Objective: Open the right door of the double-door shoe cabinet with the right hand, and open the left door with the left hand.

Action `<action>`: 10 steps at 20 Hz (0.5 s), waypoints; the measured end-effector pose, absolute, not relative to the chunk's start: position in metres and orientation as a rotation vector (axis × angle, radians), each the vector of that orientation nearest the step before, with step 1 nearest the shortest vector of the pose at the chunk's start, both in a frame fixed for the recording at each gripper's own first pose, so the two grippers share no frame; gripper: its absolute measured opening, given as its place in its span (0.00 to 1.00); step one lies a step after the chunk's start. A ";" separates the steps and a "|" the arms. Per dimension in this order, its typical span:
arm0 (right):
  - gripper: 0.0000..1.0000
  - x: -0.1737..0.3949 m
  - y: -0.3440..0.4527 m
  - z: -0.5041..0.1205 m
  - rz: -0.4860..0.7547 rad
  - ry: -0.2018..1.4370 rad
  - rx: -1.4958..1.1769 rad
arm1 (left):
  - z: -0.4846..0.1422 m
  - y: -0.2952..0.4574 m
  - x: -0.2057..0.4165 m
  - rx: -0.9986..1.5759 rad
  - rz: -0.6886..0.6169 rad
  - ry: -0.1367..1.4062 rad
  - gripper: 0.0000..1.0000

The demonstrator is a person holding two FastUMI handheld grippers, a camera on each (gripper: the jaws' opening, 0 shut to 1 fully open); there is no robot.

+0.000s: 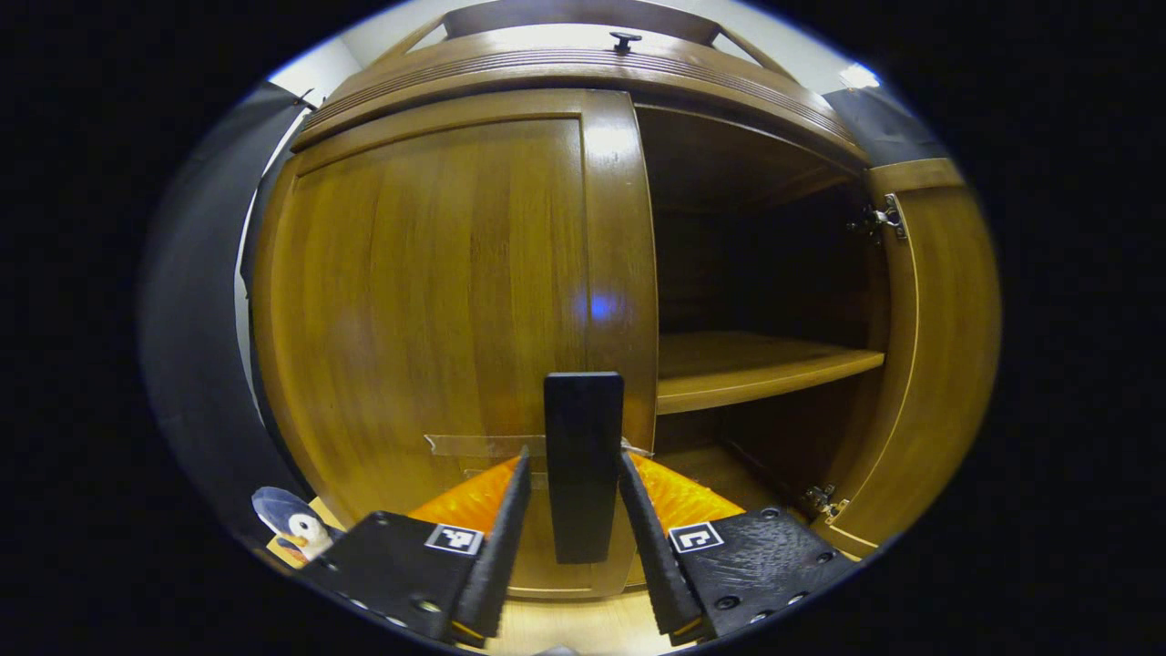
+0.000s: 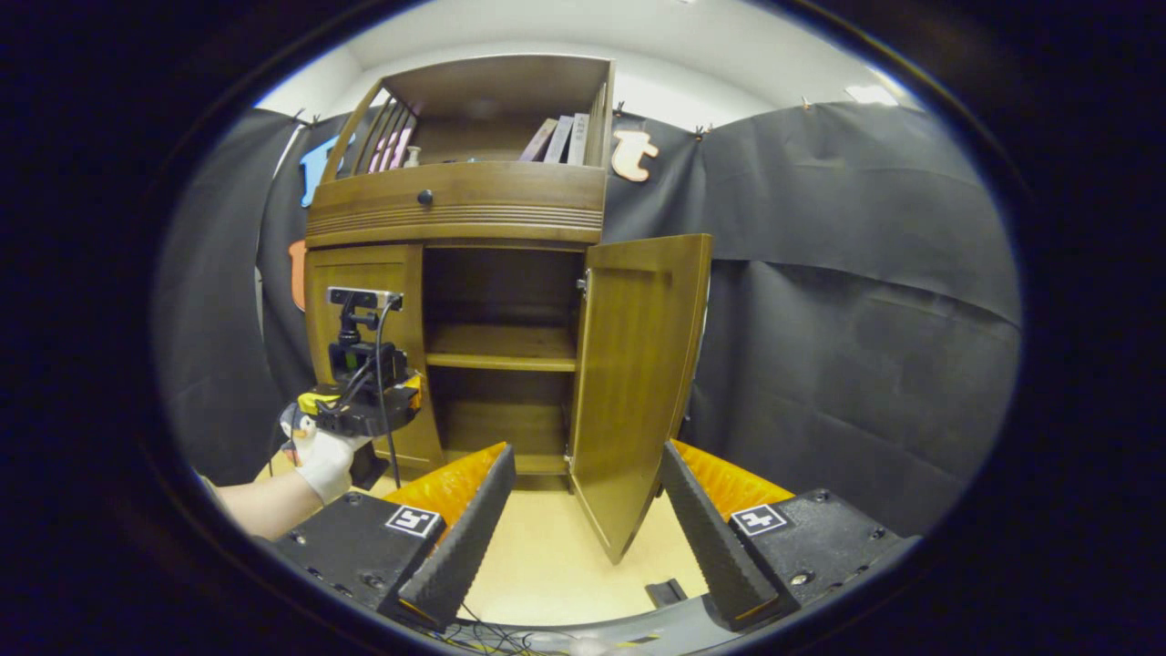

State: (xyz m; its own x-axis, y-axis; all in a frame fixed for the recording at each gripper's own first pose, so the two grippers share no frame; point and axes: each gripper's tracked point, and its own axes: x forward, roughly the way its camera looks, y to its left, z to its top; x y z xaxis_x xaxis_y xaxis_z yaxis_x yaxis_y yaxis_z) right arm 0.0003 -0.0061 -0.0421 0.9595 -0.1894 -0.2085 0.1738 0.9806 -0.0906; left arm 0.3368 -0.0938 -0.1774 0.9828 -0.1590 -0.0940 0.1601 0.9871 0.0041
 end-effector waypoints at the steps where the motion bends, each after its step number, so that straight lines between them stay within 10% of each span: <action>1: 1.00 0.000 -0.006 -0.041 -0.186 0.218 -0.069 | -0.178 -0.096 0.336 0.013 -0.172 0.097 0.51; 9: 1.00 0.001 -0.006 -0.041 -0.188 0.208 -0.063 | -0.178 -0.089 0.323 0.007 -0.213 0.119 0.20; 10: 1.00 0.001 -0.006 -0.040 -0.183 0.205 -0.064 | -0.179 -0.088 0.317 0.009 -0.224 0.122 0.29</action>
